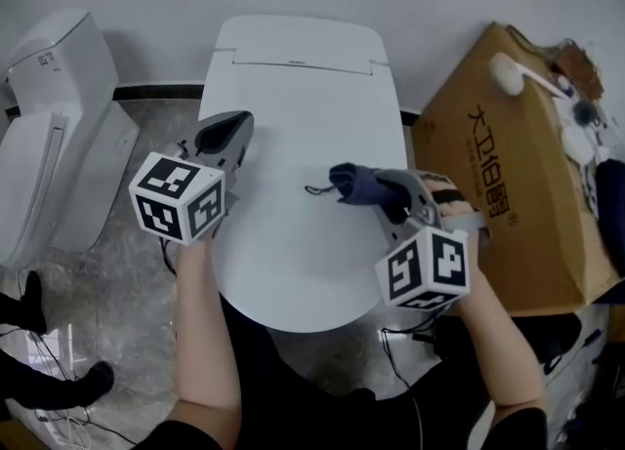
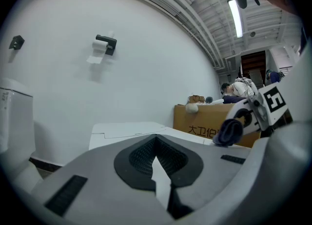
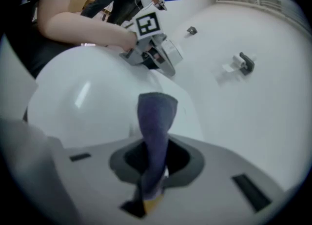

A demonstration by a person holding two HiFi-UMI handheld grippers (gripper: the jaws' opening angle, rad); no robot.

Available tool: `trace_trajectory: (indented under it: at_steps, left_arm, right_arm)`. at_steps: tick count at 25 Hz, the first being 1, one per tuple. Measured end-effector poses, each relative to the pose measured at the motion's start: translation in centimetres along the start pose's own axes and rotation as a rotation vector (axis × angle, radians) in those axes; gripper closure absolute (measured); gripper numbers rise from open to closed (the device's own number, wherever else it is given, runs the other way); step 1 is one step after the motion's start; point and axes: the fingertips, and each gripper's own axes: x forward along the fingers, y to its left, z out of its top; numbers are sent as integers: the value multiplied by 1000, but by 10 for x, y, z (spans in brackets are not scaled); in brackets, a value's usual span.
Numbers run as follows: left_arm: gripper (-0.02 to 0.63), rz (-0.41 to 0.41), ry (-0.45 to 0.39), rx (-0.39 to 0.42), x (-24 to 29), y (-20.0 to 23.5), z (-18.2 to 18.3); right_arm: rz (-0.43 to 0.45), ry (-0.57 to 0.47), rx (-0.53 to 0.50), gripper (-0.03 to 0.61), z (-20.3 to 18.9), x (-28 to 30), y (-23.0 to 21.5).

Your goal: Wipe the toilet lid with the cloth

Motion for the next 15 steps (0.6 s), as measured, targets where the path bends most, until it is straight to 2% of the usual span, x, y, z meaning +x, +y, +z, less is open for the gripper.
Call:
trace_trajectory:
  at_steps: [7,15]
  left_arm:
    - [598,-8,5,-4,0,-2,-1]
    - [598,-3,8,-3,0,0,-1]
  right_arm:
    - [-72,55,-40,512,7,84,-89]
    - [-103,148,-82,512,-3,164,-139]
